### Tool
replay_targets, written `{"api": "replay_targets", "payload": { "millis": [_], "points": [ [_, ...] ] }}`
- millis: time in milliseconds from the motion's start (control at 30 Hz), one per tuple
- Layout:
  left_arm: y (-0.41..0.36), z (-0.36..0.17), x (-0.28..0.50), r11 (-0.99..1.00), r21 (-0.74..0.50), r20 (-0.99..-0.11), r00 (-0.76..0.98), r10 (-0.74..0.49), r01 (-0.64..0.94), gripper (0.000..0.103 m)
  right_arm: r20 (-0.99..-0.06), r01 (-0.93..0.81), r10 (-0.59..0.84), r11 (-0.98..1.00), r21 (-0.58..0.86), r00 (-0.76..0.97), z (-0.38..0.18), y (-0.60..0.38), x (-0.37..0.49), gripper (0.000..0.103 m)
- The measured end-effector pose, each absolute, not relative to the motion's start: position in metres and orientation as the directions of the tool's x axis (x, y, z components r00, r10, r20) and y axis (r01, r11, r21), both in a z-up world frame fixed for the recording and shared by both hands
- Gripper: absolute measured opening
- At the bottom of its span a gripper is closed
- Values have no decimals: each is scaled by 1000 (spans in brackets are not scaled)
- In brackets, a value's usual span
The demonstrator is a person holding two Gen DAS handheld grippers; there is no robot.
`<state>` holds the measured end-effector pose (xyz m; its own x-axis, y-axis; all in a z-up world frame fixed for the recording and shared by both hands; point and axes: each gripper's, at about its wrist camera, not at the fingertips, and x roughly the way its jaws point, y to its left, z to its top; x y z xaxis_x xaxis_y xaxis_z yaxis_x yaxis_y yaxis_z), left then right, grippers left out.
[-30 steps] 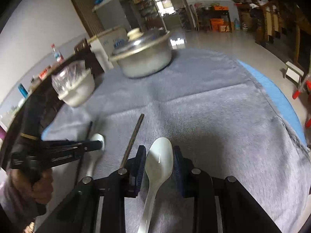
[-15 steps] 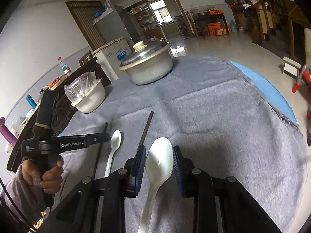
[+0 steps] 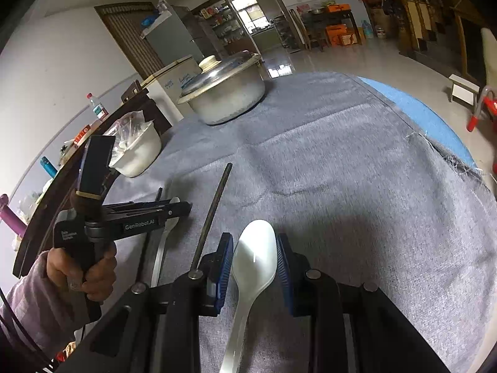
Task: Organize utensils
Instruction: 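Lift both held white spoons and carry them over the metal cup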
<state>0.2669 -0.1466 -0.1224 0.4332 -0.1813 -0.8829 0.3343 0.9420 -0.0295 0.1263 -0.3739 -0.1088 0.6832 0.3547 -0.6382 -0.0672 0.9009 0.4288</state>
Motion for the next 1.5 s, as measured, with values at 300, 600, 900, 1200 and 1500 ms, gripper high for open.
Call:
{"api": "replay_targets", "payload": {
  "millis": [300, 600, 900, 1200, 1500],
  "points": [
    [-96, -70, 230, 970, -104, -792, 572, -215, 220, 31, -576, -62, 316, 907, 416, 754, -76, -374, 92, 30],
    [-9, -16, 162, 991, -128, -665, 745, -60, -34, 31, -486, -19, 261, 894, 447, 834, -44, -378, 34, 30],
    [66, 10, 52, 938, -254, -571, 819, 52, -237, 31, -356, -60, 218, 912, 405, 908, 4, -351, -22, 30],
    [69, 55, -27, 923, -331, -425, 904, 40, -196, 31, -237, -143, 248, 911, 387, 939, 39, -316, -62, 30],
    [40, 91, -66, 933, -351, -297, 954, -28, -82, 31, -190, -185, 268, 913, 365, 944, 46, -284, -76, 30]
  ]
}}
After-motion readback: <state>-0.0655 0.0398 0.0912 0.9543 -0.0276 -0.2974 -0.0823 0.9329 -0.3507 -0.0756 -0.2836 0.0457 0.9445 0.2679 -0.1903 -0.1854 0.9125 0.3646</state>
